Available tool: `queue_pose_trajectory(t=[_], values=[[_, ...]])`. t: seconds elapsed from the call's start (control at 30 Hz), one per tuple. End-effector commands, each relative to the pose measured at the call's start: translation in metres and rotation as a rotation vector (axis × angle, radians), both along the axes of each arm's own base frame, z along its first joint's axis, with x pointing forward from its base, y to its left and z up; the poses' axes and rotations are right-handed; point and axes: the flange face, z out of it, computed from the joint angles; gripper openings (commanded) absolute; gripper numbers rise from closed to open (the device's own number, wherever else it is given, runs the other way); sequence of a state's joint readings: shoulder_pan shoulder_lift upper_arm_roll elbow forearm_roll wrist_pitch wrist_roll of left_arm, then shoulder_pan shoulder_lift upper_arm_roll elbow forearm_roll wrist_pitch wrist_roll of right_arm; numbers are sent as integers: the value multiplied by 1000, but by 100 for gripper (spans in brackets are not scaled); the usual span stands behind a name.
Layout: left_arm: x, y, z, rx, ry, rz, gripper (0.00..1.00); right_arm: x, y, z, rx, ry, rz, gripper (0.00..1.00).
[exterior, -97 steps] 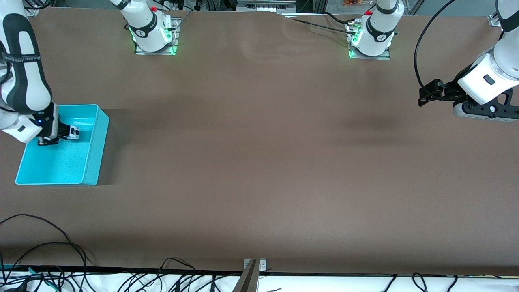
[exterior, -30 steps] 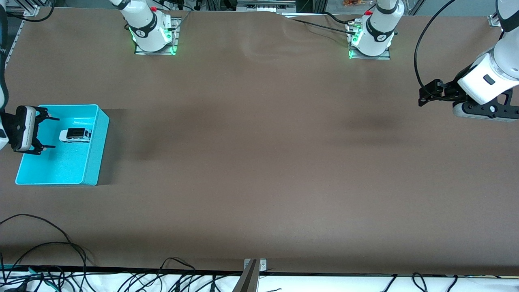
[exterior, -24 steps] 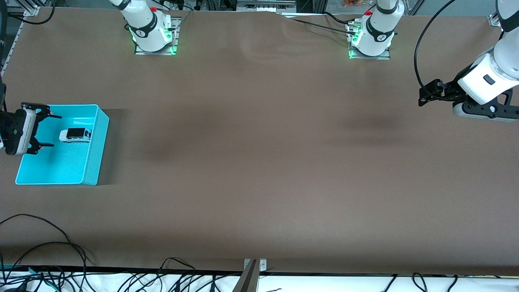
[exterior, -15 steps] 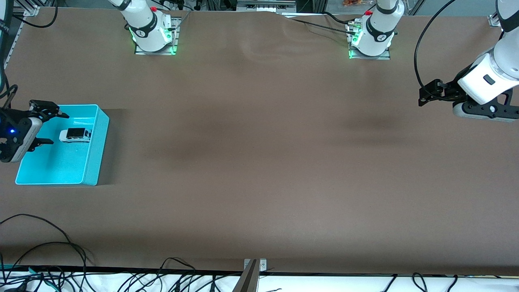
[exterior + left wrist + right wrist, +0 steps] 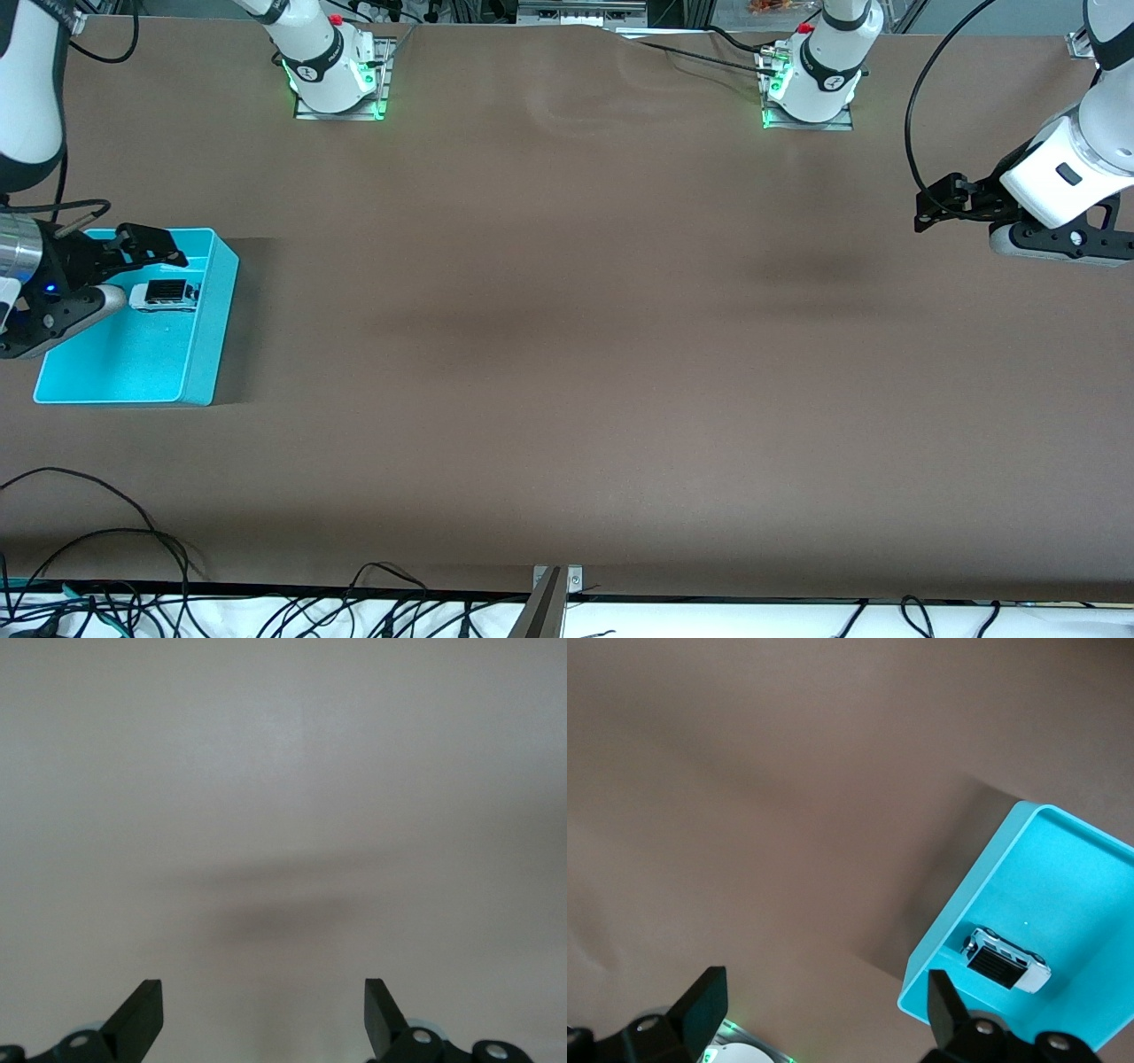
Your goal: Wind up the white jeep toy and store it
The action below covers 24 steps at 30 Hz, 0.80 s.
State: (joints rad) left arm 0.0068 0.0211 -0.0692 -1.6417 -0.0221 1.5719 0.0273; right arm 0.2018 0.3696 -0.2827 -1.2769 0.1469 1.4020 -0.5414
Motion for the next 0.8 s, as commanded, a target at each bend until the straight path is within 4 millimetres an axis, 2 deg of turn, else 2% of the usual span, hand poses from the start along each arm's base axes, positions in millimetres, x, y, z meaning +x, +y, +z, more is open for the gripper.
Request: queue_pose_trajectory(t=[0.0, 0.13, 0.27, 0.33, 0.4, 0.43, 0.53, 0.77], values=[[3, 1, 6, 5, 1, -12, 100, -5, -2, 12, -34, 2, -38, 100], [3, 2, 7, 2, -3, -52, 100, -5, 2, 11, -36, 2, -34, 100], [3, -1, 11, 6, -14, -60, 100, -12, 20, 28, -77, -22, -59, 100], [4, -3, 13, 11, -19, -65, 100, -16, 29, 27, -98, -13, -99, 100], [3, -4, 14, 11, -22, -66, 100, -22, 42, 31, -114, -24, -113, 100], [3, -4, 16, 12, -25, -68, 100, -25, 40, 32, -130, -24, -122, 100], [3, -10, 16, 15, -25, -79, 100, -36, 52, 35, -184, -39, -151, 100], [3, -7, 16, 17, -25, -75, 100, -60, 64, 39, -207, -35, -324, 100]])
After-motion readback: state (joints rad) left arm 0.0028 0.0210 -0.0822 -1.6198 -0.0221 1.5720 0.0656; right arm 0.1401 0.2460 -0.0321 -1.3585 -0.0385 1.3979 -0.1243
